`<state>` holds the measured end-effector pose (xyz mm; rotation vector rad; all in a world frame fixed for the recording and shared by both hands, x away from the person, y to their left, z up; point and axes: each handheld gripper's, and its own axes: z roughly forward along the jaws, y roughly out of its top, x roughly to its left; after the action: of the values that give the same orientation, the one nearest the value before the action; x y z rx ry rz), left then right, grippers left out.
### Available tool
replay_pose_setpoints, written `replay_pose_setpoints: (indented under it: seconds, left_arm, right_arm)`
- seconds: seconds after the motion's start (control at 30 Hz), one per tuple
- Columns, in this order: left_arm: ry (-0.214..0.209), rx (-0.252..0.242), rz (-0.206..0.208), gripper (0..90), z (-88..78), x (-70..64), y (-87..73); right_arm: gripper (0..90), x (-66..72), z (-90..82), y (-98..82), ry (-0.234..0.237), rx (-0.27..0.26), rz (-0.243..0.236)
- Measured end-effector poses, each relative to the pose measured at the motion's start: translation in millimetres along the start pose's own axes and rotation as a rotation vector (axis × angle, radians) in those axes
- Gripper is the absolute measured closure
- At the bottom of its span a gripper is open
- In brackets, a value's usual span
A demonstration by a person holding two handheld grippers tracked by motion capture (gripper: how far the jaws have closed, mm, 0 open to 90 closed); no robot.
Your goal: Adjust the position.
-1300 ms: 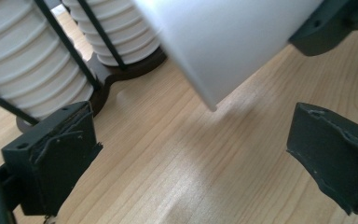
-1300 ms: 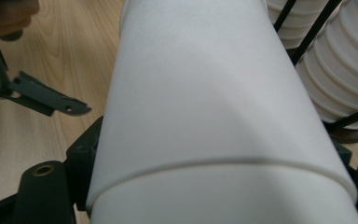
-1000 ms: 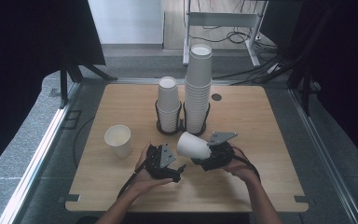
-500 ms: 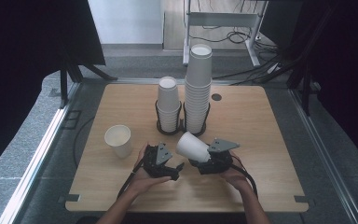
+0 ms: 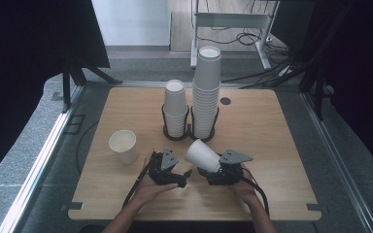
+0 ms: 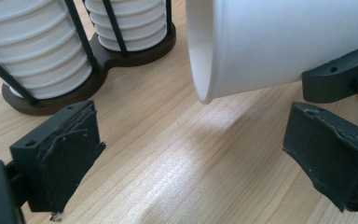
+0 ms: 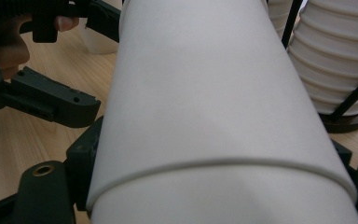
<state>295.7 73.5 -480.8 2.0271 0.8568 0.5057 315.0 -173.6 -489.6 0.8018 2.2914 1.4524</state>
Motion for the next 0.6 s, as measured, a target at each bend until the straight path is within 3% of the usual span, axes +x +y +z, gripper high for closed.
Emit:
replay_pose_setpoints:
  seconds: [0.2,0.6]
  left_arm:
    - [-0.01,0.0,-0.058,4.4,-0.9,3.5,-1.8]
    - [-0.01,0.026,-0.065,4.7,2.7,3.3,-6.9]
  right_arm:
    - [21.3,3.0,1.4,-1.3,-0.014,-0.022,0.013]
    - [21.3,7.0,-4.2,-1.9,-0.045,-0.069,0.009]
